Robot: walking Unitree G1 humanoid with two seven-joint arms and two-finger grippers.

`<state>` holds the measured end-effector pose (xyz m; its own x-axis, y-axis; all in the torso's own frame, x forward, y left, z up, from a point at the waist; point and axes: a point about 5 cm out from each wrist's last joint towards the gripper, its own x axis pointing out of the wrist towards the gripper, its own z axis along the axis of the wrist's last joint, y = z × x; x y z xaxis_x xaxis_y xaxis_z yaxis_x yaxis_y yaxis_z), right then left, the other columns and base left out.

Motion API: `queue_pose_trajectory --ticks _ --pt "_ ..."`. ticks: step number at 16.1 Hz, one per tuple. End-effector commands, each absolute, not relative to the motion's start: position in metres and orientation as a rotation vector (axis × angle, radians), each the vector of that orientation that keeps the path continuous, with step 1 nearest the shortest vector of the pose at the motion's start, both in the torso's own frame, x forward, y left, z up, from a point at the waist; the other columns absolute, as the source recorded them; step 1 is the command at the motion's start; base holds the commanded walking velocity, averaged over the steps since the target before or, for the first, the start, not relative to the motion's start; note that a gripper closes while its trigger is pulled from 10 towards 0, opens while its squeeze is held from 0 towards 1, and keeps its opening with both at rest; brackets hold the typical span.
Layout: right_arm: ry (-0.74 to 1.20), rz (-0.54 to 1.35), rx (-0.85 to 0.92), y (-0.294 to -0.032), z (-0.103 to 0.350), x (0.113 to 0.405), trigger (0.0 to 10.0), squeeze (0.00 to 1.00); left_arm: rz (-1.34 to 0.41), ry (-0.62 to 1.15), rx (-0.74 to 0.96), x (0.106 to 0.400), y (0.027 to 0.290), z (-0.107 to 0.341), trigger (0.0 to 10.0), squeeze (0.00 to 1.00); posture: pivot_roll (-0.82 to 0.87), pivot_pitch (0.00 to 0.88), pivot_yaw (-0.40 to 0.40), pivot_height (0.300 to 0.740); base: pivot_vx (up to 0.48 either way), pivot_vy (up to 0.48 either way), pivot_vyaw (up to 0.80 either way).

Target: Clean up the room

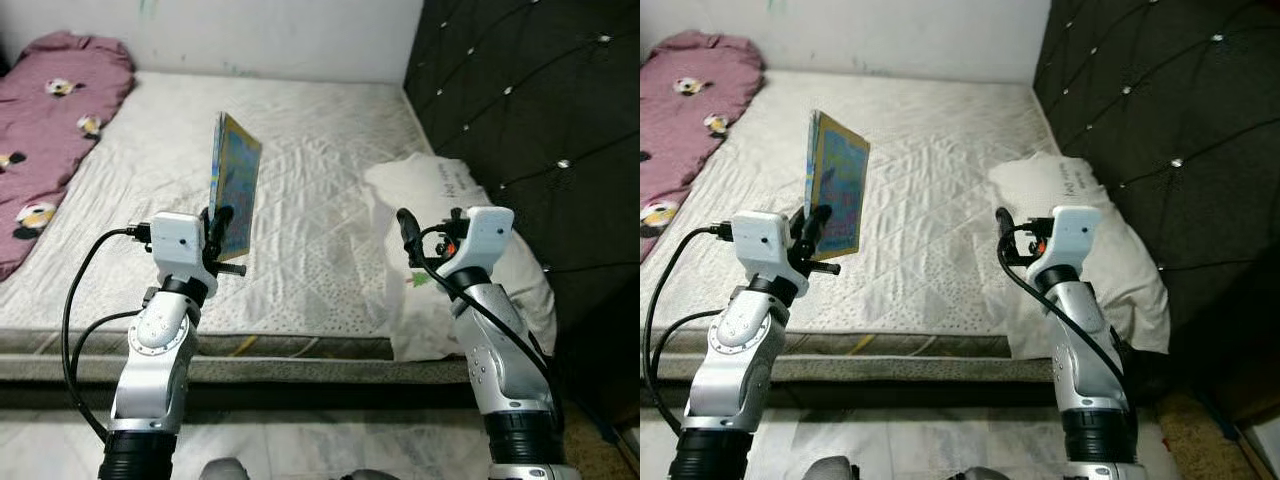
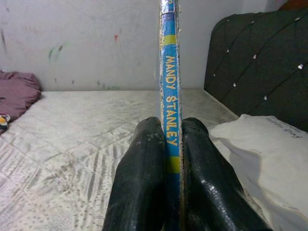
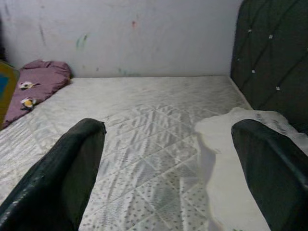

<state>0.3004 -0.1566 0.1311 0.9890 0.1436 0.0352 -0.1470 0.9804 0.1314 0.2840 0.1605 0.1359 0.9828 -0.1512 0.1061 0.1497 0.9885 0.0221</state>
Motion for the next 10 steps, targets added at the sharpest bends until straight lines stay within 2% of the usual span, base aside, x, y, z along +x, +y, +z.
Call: queue_pose_trajectory --ticks 1,10 --pt "-0.036 0.154 0.124 -0.1547 0.1357 0.3016 10.0 0.00 -0.159 -0.188 0.013 0.2836 0.1616 0.1525 10.0 0.00 0.00 0.000 -0.066 0.740 0.255 0.000 0.00" --pt "-0.041 0.145 0.112 -0.1566 0.1366 0.3025 10.0 0.00 -0.181 -0.190 0.000 0.2836 0.1595 0.1524 10.0 0.00 -0.01 0.000 -0.069 0.740 0.303 0.000 0.00"
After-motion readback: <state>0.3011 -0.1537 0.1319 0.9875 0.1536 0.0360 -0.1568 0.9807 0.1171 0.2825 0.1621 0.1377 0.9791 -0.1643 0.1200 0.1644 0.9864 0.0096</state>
